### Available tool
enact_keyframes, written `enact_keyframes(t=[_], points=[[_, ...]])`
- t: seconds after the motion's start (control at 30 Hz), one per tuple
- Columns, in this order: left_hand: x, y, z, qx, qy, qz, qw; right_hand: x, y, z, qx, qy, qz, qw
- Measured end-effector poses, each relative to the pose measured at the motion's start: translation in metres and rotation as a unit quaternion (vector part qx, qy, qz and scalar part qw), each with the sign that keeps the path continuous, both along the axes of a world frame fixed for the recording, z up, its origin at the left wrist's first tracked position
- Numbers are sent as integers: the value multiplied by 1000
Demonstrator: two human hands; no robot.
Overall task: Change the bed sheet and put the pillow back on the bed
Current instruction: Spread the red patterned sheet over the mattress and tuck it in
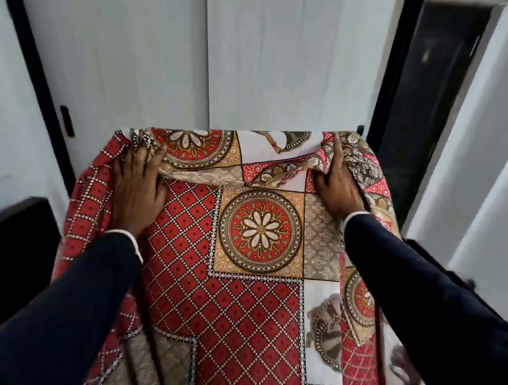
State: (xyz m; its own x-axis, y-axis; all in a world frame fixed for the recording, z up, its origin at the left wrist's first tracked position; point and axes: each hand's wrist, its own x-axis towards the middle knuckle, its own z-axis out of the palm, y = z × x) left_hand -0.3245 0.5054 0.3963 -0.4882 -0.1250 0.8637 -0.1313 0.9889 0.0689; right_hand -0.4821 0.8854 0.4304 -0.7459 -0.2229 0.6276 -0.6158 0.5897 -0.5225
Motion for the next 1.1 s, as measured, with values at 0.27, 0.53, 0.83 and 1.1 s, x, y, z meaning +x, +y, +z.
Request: enact_keyframes(t=[0.27,0.53,0.83,1.1], points=[[-80,-116,-200,167,-284,-68,942,-123,-83,-189,90,-315,-56,943],[-13,-165,-370,313,-493,-62,809,-90,-157,-325,145,-454,-34,878],[134,-137,-459,360,-672,21,647,60,-203,-471,304,-581,196,729],[243,-127,-461,459,-602,107,644,146,-253,-519,264,-633,280,672]])
